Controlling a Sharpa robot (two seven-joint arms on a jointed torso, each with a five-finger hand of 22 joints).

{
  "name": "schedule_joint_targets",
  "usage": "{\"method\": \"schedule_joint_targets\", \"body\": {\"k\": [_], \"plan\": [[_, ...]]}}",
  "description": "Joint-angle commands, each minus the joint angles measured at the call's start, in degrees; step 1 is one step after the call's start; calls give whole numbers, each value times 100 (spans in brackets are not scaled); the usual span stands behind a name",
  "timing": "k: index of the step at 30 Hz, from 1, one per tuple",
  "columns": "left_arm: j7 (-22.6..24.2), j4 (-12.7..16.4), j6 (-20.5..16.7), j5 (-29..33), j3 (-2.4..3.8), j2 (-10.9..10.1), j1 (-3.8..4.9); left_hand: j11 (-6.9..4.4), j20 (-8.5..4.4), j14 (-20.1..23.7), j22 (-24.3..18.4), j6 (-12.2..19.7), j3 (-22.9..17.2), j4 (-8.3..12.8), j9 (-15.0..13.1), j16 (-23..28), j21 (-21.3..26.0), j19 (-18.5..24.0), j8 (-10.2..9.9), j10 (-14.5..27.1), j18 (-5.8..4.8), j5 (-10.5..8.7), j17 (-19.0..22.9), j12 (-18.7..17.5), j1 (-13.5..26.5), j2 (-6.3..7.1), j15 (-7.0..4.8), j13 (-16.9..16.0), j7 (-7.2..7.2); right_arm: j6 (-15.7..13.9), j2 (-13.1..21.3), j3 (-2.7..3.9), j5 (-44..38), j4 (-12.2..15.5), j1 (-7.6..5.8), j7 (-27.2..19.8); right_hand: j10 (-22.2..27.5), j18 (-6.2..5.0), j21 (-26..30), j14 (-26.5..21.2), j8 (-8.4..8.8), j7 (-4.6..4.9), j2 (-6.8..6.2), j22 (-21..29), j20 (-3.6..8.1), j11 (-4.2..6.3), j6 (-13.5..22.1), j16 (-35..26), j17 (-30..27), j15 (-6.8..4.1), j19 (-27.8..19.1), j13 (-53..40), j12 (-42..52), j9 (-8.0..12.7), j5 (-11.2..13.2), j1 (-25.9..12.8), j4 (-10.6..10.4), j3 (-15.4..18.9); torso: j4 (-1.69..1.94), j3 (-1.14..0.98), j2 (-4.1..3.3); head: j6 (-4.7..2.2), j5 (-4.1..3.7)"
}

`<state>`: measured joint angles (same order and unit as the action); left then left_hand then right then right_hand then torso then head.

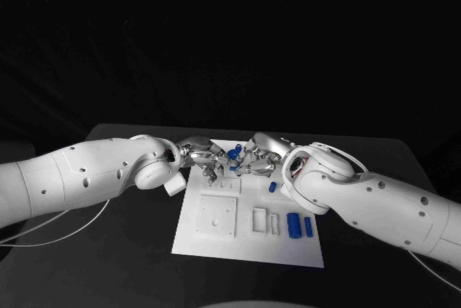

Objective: Assemble the parts on the task board

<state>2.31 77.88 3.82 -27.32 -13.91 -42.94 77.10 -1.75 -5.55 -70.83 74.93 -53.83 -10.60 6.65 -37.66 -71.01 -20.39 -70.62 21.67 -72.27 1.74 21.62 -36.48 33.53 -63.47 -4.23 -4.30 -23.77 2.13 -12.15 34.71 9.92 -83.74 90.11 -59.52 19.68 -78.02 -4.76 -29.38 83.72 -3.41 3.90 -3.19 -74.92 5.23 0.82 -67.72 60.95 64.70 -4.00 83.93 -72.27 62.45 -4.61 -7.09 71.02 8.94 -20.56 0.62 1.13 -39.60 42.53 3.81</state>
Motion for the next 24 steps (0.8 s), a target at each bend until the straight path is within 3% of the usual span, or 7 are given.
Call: {"method": "schedule_joint_targets", "body": {"k": [1, 8, 12, 18, 21, 22, 24], "plan": [[115, 34, 191, 106, 2, 18, -2, -5, -27, 0, 113, 22, -70, 108, -31, -35, -42, 33, 50, -17, -7, 126, -7, -38, 17, -49, -43, 14, -35, 58, -11, 6, -23, -20, -3, -13, -5, 98, 16, -1, -19, 5, -39, -61, 26, 28, 0, -24, 2, -21, 274, -7, -20, -8, -39, 27, -1, 40, -1, -1, 0, 1, -1], [154, 24, 178, 301, 2, 25, -2, -15, -35, -23, 115, 99, -266, 327, -149, -46, -75, 38, 154, -72, 0, 249, -25, -61, -10, -144, -53, 38, -33, 95, -26, 6, -24, -39, -3, -11, -5, 98, 16, -1, -19, 5, -39, -61, 26, 28, 0, -24, 2, -21, 274, -7, -20, -8, -39, 27, -1, 40, -1, 3, -2, 6, -18], [180, 30, 98, 469, 2, 38, -2, -28, -53, -105, 124, 133, -405, 455, -279, -113, -134, 13, 292, -159, 14, 502, -147, -74, -36, -191, -71, 58, -14, 107, -35, 6, -24, -55, -3, -7, -5, 98, 16, -1, -19, 5, -39, -61, 26, 28, 0, -24, 2, -21, 274, -7, -20, -8, -39, 27, -1, 40, 4, 1, -2, 13, -22], [107, 53, -34, 626, 2, 44, -2, -60, -77, -210, 121, 216, -612, 548, -625, -190, -295, 13, 502, -279, 29, 591, -315, -95, 98, -229, -94, 66, -26, 2, -29, 6, -11, -80, -3, -20, 51, 92, 113, -14, -16, 36, -78, -31, 21, 13, 118, -81, -32, -12, 259, 50, -127, 23, -35, -7, -41, 63, 1, 1, 1, 17, -22], [-37, 73, -150, 692, 2, 40, -2, -88, -94, -285, 120, 148, -670, 589, -690, -252, -346, -10, 535, -350, 32, 718, -444, -88, 199, -211, -115, 61, -56, -180, 2, 6, 37, -106, -3, -68, 211, 55, 488, -83, -21, 130, -237, 97, -2, -30, 433, -331, -209, 16, 202, 259, -444, 74, -56, -75, -136, 84, 4, -1, 3, 13, -22], [-118, 81, -187, 713, 2, 38, -2, -117, -112, -358, 119, 47, -691, 615, -731, -305, -374, -37, 566, -432, 32, 846, -569, -83, 265, -174, -137, 64, -92, -279, 25, 6, 65, -120, -4, -103, 375, 6, 1023, -149, -27, 162, -335, 321, -14, -29, 578, -706, -462, 17, 137, 540, -826, 68, -132, -66, -219, 128, 3, 0, 4, 13, -17], [-243, 93, -235, 719, 2, 34, -1, -131, -138, -402, 114, -29, -781, 682, -810, -312, -416, -38, 493, -516, 6, 844, -671, -163, 368, -164, -153, 100, -108, -425, 69, 6, 116, -143, -4, -154, 405, -3, 1330, -86, -28, 198, -392, 567, -21, -31, 671, -914, -545, 27, 210, 731, -956, 62, -217, 21, -375, 347, 1, 1, 2, 11, -18]]}}
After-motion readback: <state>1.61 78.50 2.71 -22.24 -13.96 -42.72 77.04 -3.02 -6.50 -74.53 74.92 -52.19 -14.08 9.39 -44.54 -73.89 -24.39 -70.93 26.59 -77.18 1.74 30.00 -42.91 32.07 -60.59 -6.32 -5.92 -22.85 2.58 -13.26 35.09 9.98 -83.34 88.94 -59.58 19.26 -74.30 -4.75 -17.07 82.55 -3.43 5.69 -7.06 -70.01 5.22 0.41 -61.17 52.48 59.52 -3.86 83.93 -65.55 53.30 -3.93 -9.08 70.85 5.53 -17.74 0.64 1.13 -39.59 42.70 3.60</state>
